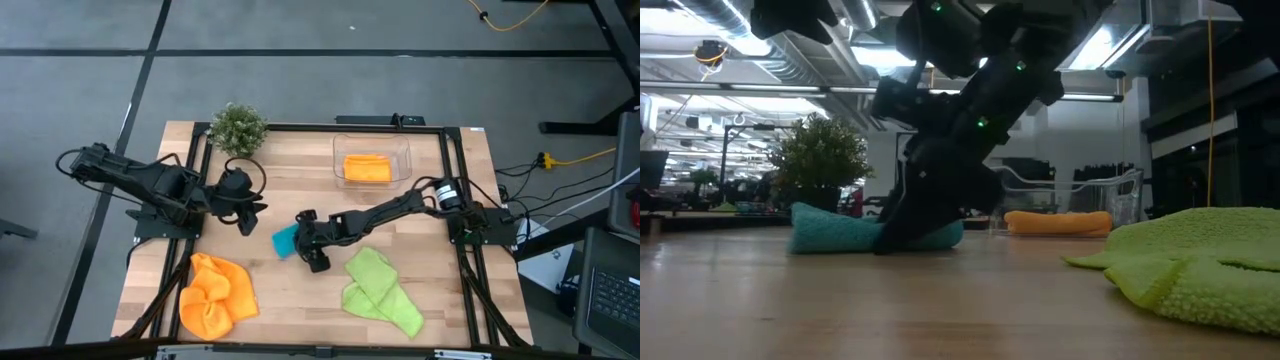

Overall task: Fold microfiber towels
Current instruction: Stack the blue microfiber cloth on top of the yellow microfiber cloth in the bin, then fold the green microfiber cloth

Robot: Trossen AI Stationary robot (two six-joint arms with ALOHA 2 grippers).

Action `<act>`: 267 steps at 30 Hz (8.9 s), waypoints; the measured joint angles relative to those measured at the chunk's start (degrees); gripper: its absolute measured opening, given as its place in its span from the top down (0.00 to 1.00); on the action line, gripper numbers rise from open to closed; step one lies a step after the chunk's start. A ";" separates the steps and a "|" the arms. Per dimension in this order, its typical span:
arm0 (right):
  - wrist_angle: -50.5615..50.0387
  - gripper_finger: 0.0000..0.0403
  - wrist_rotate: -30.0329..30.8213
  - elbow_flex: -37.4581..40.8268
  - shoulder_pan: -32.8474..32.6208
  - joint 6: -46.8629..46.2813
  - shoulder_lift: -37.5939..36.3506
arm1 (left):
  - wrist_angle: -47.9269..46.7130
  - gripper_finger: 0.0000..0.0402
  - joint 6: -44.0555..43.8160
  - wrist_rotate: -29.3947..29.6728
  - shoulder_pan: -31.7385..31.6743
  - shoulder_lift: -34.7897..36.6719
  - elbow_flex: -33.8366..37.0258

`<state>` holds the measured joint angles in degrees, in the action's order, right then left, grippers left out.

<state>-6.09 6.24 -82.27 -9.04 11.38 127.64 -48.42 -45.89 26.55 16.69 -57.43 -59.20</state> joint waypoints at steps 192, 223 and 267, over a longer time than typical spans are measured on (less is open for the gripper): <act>-39.68 0.50 4.13 12.67 34.82 -44.07 -27.88 | -3.19 0.66 3.04 1.21 0.20 -5.65 0.00; -42.86 0.50 -1.67 8.21 34.29 -44.00 -33.34 | -3.17 0.66 2.93 2.42 0.20 -5.64 0.00; -46.09 0.50 -7.83 6.68 -2.66 -48.44 -51.35 | 3.82 0.66 0.32 6.98 0.22 -5.66 0.00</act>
<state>-52.18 -1.59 -75.59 -11.70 -37.07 76.29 -44.61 -45.57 33.52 16.91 -63.09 -59.20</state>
